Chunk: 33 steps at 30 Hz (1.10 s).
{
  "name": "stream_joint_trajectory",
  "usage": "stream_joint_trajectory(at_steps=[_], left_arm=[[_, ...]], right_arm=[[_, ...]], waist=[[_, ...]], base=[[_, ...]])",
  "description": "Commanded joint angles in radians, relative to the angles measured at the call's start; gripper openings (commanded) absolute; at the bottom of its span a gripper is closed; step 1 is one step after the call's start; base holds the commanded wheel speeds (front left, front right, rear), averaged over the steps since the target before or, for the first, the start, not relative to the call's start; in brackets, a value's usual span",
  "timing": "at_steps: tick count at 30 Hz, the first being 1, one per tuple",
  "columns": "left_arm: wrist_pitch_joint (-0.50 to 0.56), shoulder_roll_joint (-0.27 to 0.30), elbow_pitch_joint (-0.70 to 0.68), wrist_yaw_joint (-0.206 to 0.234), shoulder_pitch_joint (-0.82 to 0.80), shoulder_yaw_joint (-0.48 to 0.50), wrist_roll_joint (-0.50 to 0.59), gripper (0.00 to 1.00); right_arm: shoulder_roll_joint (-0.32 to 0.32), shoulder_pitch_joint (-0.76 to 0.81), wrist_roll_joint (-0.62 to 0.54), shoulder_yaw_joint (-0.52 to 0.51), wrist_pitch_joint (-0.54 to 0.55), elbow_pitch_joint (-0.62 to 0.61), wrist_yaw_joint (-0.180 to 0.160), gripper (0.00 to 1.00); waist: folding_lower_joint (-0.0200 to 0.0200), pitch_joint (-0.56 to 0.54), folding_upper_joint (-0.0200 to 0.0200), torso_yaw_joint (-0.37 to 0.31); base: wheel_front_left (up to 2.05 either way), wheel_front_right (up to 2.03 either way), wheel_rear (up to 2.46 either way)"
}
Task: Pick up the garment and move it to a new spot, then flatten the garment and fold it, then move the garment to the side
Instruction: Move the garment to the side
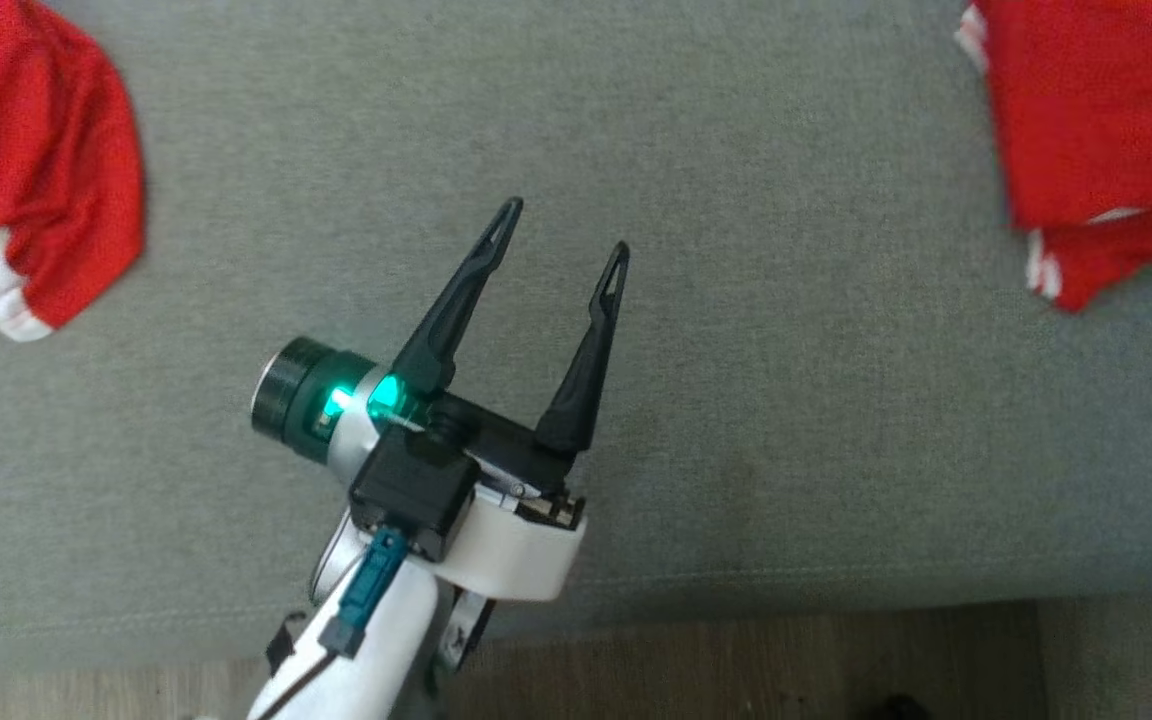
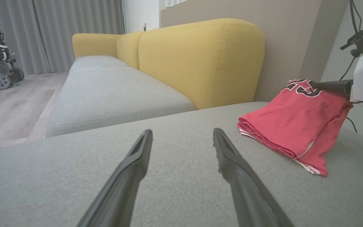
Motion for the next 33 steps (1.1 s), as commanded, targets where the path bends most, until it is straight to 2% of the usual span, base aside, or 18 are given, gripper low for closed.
stream_joint_trajectory(at_steps=[1,7,8,9,13,17,20,22,23,28,33], left_arm=[[-0.005,-0.001,-0.047,-0.004,-0.029,0.014,0.016,1.0],[-0.005,0.024,-0.084,0.027,-0.063,-0.023,0.055,1.0],[-0.005,0.026,-0.087,0.032,-0.069,-0.029,0.055,1.0],[-0.005,0.028,-0.089,0.036,-0.075,-0.034,0.055,1.0],[-0.005,0.034,-0.078,0.046,-0.094,-0.051,0.04,1.0],[-0.005,0.035,-0.048,0.064,-0.08,-0.043,0.007,1.0],[-0.005,0.032,-0.013,0.075,-0.046,-0.021,-0.029,1.0],[-0.005,0.029,0.02,0.076,-0.017,0.001,-0.061,1.0],[-0.005,0.029,0.02,0.076,-0.017,0.001,-0.061,1.0],[-0.005,0.018,0.088,0.062,0.056,0.071,-0.132,1.0],[-0.005,0.007,0.107,0.049,0.13,0.138,-0.159,1.0]], right_arm=[[-0.049,-0.008,-0.017,-0.024,0.01,-0.053,0.006,0.0],[-0.052,0.001,-0.106,-0.15,0.033,-0.148,0.006,0.0],[-0.049,0.001,-0.135,-0.177,0.026,-0.166,0.006,0.44],[-0.043,0.0,-0.172,-0.207,0.016,-0.186,0.006,1.0],[0.019,0.002,-0.332,-0.294,-0.031,-0.266,0.006,1.0],[0.157,0.039,-0.4,-0.282,-0.101,-0.329,0.006,1.0],[0.259,0.098,-0.355,-0.184,-0.157,-0.333,0.006,1.0],[0.305,0.145,-0.295,-0.103,-0.195,-0.315,0.006,1.0],[0.305,0.145,-0.295,-0.103,-0.195,-0.315,0.006,1.0],[0.377,0.263,-0.183,0.062,-0.324,-0.267,0.006,1.0],[0.445,0.37,-0.132,0.116,-0.404,-0.227,0.006,1.0]], waist=[[-0.0002,0.032,0.0,-0.025],[-0.0002,0.069,0.0,-0.041],[-0.0002,0.076,0.0,-0.041],[-0.0002,0.082,0.0,-0.04],[-0.0002,0.083,0.0,-0.025],[-0.0002,0.026,0.0,0.002],[-0.0002,-0.041,0.0,0.024],[-0.0002,-0.091,0.0,0.041],[-0.0002,-0.091,0.0,0.041],[-0.0002,-0.208,0.0,0.085],[-0.0002,-0.303,0.0,0.117]], base=[[0.0,0.0,0.0],[0.0,0.0,0.0],[0.0,0.0,0.0],[0.0,0.0,0.0],[0.0,0.0,0.0],[0.0,0.0,0.0],[0.0,0.0,0.0],[0.0,0.0,0.0],[0.0,0.0,0.0],[0.0,0.0,0.0],[0.0,0.0,0.0]])
